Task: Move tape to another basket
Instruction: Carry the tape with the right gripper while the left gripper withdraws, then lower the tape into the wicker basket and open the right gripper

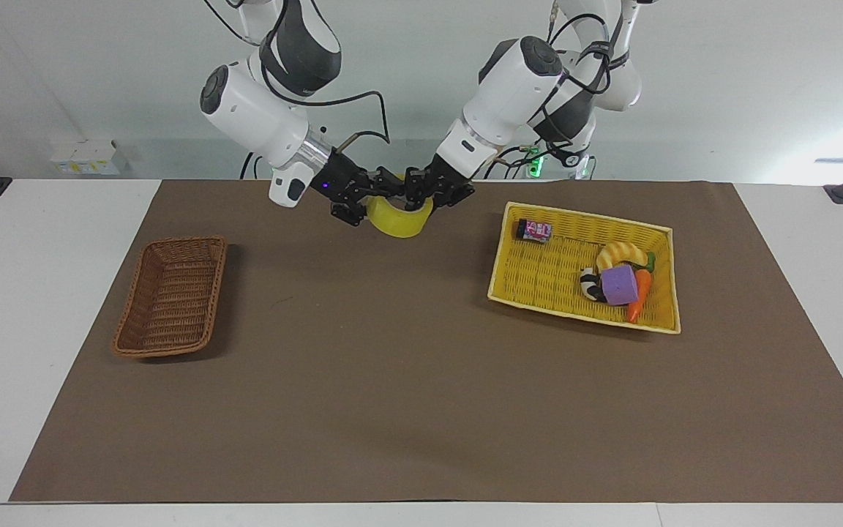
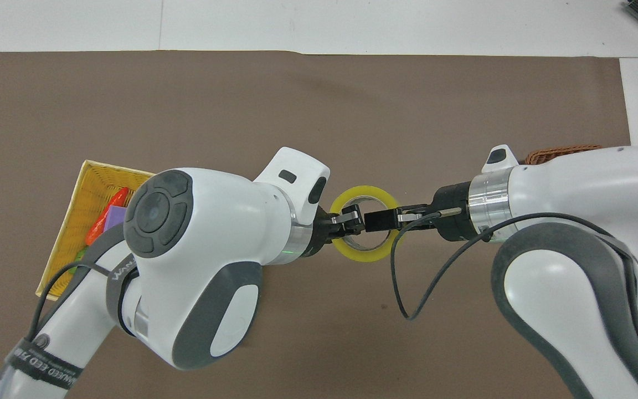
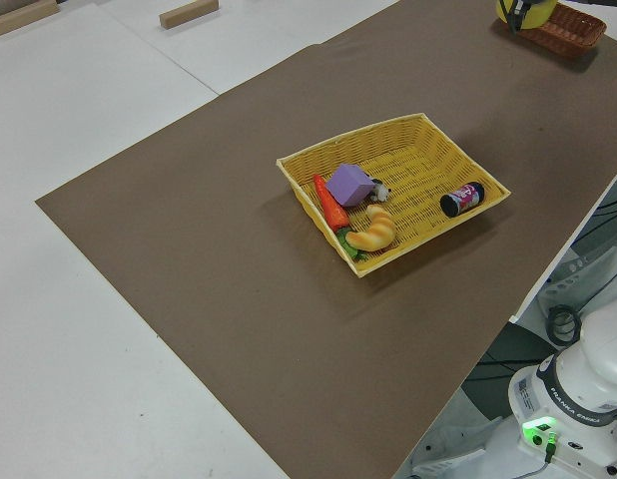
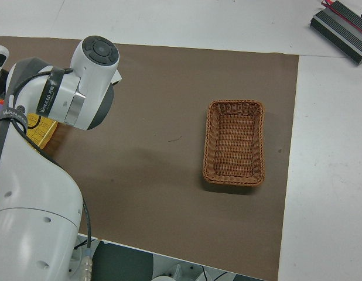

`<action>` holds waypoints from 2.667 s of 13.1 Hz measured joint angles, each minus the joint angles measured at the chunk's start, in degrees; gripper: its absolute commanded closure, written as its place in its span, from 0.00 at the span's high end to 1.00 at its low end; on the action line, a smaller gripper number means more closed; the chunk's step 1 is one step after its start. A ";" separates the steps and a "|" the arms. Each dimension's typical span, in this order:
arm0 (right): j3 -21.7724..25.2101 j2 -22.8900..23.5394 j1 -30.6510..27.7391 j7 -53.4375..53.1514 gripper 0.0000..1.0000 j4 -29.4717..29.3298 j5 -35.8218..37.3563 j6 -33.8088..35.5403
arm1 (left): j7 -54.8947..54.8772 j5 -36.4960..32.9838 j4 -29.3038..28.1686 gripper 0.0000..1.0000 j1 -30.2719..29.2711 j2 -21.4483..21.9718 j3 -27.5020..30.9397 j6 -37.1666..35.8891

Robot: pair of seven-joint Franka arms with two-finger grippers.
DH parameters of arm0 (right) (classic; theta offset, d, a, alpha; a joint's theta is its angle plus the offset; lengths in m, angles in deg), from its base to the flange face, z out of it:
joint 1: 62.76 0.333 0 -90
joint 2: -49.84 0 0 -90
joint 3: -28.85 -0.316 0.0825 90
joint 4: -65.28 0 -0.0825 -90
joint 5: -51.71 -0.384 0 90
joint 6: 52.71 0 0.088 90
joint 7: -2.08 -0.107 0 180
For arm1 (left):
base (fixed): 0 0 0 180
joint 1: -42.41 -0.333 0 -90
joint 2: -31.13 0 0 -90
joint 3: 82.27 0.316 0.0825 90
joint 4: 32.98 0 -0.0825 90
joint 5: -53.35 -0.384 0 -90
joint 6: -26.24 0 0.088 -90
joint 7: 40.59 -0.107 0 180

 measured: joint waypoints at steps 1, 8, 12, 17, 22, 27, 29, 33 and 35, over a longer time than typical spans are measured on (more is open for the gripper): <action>-0.07 0.00 0.01 -0.01 0.00 0.01 0.02 0.00 | 0.32 0.06 0.23 1.00 -0.09 1.34 0.31 -1.76; 0.19 -0.73 -2.30 -0.01 0.00 -0.12 0.31 1.41 | 0.93 0.12 0.22 1.00 -7.17 5.47 1.67 -12.39; 0.69 -2.54 -15.97 3.77 0.00 -1.82 4.63 17.17 | 0.28 -8.58 0.15 1.00 -11.27 5.38 1.97 -13.55; 1.19 -2.03 -30.65 7.39 0.00 -1.86 16.32 15.37 | -14.44 -15.51 2.47 1.00 -21.98 5.43 2.24 -18.86; 1.17 5.68 -37.15 13.28 0.00 -2.54 15.00 3.36 | -31.23 -20.45 6.97 1.00 -32.95 5.76 2.49 -25.91; 0.96 13.26 -37.73 16.32 0.00 -6.40 13.08 1.78 | -39.14 -25.11 10.27 1.00 -34.24 5.95 3.58 -33.21; 0.98 14.63 -38.37 19.13 0.00 -6.42 13.06 1.78 | -39.94 -25.13 11.84 1.00 -34.79 5.91 3.68 -35.65; 1.14 16.87 -40.28 25.84 0.00 -6.42 15.24 1.77 | -40.33 -25.14 13.72 1.00 -34.88 5.55 3.65 -37.47; 1.01 17.04 -40.30 26.82 0.00 -6.39 18.92 1.25 | -40.86 -25.14 13.72 1.00 -35.21 5.35 3.66 -37.47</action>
